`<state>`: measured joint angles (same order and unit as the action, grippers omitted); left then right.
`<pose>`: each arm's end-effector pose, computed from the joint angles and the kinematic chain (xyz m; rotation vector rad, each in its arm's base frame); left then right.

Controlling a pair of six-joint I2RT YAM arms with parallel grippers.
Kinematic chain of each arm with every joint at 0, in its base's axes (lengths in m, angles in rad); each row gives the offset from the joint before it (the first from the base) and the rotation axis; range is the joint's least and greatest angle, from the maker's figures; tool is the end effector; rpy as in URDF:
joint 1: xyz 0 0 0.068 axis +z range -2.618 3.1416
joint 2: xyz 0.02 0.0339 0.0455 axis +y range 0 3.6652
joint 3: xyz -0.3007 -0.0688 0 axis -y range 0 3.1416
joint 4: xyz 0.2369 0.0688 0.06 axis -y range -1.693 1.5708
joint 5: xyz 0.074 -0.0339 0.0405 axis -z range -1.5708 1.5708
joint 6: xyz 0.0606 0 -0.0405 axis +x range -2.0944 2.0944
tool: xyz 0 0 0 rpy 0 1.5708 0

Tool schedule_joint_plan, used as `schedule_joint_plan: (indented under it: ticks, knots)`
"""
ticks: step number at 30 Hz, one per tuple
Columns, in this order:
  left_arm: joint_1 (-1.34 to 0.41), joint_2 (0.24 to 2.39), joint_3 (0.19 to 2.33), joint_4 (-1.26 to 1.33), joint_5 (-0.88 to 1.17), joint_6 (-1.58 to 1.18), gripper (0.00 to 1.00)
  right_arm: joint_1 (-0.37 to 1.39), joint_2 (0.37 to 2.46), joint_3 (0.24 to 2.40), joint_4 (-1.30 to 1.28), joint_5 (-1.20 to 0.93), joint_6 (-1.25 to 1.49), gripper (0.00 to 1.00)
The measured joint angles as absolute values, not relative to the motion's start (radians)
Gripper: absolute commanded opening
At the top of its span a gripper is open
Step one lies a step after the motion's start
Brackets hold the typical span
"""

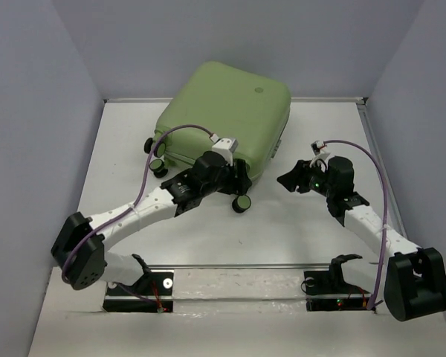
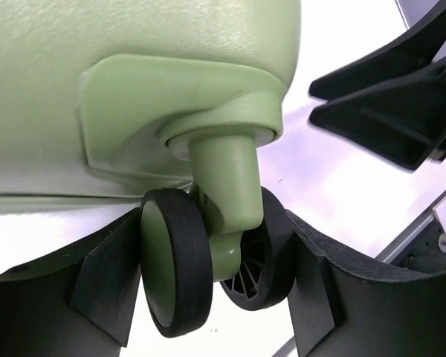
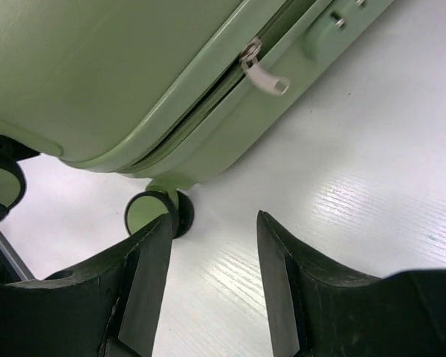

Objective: Pack the luggage

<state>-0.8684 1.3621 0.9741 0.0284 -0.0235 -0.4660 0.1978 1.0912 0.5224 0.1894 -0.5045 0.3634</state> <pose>0.2115 -0.2477 0.3262 0.3895 1.9922 -0.8509 0.2209 0.0742 0.2562 -0.1800 1.9905 0.8571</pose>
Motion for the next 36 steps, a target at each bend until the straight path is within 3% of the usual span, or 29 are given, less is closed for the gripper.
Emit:
schedule_joint_plan:
  ticks: [6, 15, 23, 36]
  knots:
    - [-0.817, 1.19, 0.847, -0.01, 0.025, -0.49, 0.06, 0.205, 1.086, 0.522, 0.197, -0.533, 0.356, 0.54]
    - [-0.759, 1.045, 0.685, 0.082, 0.136, -0.6, 0.06, 0.398, 1.23, 0.53, 0.312, -0.478, 0.246, 0.52]
    - [-0.758, 0.99, 0.659, 0.068, 0.179, -0.664, 0.06, 0.396, 1.324, 0.507, 0.541, -0.34, 0.18, 0.47]
    - [-0.76, 0.933, 0.629, 0.159, 0.199, -0.682, 0.06, 0.392, 1.499, 0.509, 0.741, -0.335, 0.123, 0.46]
